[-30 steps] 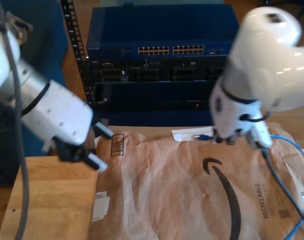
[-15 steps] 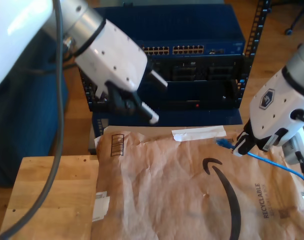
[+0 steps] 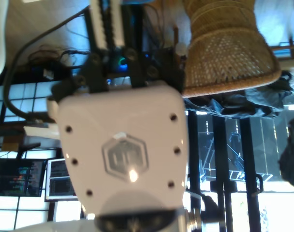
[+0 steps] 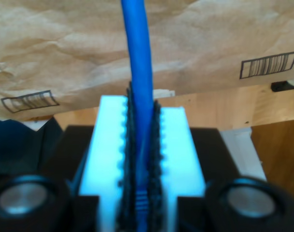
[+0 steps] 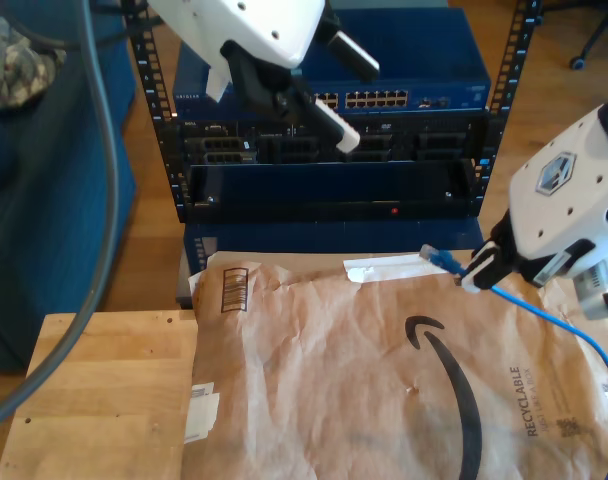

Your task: Grab the cable and plug it in

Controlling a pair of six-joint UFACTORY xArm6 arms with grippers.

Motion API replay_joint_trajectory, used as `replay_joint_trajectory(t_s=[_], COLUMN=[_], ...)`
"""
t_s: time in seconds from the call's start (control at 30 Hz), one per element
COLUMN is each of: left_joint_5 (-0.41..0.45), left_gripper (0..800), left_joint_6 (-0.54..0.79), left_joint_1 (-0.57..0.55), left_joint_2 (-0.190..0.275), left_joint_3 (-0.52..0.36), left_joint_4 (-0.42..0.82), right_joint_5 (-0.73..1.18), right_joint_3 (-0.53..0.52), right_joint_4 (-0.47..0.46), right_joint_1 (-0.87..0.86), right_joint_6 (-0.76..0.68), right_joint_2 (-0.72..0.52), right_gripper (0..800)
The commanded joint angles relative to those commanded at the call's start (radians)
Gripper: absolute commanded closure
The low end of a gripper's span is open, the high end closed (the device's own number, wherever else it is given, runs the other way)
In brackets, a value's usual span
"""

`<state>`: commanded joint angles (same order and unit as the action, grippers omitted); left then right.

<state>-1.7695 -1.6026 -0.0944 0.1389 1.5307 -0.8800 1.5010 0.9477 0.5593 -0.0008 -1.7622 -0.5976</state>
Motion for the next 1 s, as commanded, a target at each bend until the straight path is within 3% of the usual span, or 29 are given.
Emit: replay_joint_trajectory(t_s=[0.23,0.63,0.73,1.0], left_joint_5=[-0.002,-0.002,-0.005,-0.044], left_gripper=[7,9,16,15], left_joint_6=[-0.003,-0.002,-0.002,0.003], left_joint_1=[0.0,-0.006,-0.009,-0.003], left_joint_2=[-0.003,-0.002,-0.002,0.002], left_joint_3=[-0.009,0.005,0.011,0.051], left_joint_4=[0.008,0.003,0.0,-0.002], right_joint_5=[0.025,0.261,0.298,0.316], right_joint_3=[0.17,0.351,0.376,0.374], right_joint_4=[0.008,0.31,0.367,0.382], right_joint_1=[-0.026,-0.356,-0.37,-0.37], right_joint_6=[-0.006,-0.005,-0.005,-0.005], right_joint_2=[0.003,0.051,0.061,0.061], right_gripper=[776,776,776,776])
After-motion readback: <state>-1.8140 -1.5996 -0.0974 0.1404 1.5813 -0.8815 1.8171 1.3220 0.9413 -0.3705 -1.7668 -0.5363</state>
